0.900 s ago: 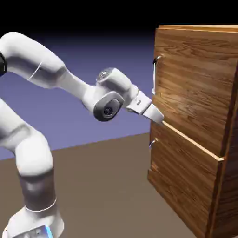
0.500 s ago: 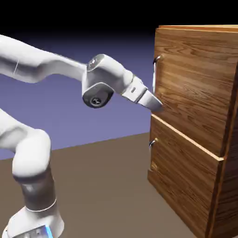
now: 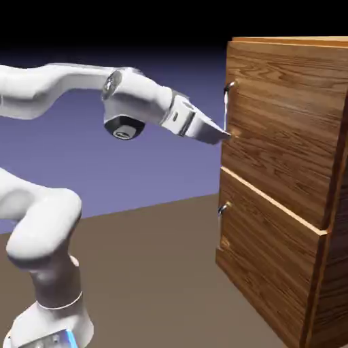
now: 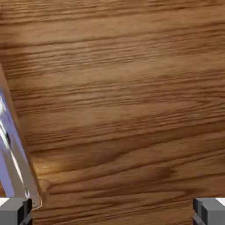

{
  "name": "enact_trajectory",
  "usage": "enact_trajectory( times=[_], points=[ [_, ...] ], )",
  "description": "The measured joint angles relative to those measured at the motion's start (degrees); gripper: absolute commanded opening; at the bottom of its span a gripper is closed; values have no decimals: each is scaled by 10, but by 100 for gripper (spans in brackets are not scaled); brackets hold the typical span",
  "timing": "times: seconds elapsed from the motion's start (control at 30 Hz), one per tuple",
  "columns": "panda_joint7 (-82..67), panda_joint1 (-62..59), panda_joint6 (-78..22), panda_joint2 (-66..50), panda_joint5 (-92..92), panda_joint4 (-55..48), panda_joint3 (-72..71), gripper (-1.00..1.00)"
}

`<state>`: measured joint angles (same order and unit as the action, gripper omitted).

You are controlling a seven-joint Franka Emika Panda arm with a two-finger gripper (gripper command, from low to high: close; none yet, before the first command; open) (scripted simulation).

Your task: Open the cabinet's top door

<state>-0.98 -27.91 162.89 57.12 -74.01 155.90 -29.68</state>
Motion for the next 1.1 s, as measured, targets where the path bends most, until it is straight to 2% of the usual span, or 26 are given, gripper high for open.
enact_trajectory(
  times=[0.8,0.97,1.0,1.1],
  points=[
    [-347,-229,-89,196,-592,-41,-237,0],
    [-366,-311,-114,169,-634,-97,-274,0],
    [-370,-328,-119,163,-643,-109,-282,-100],
    [-377,-309,-138,167,-636,-89,-265,-100]
  ],
)
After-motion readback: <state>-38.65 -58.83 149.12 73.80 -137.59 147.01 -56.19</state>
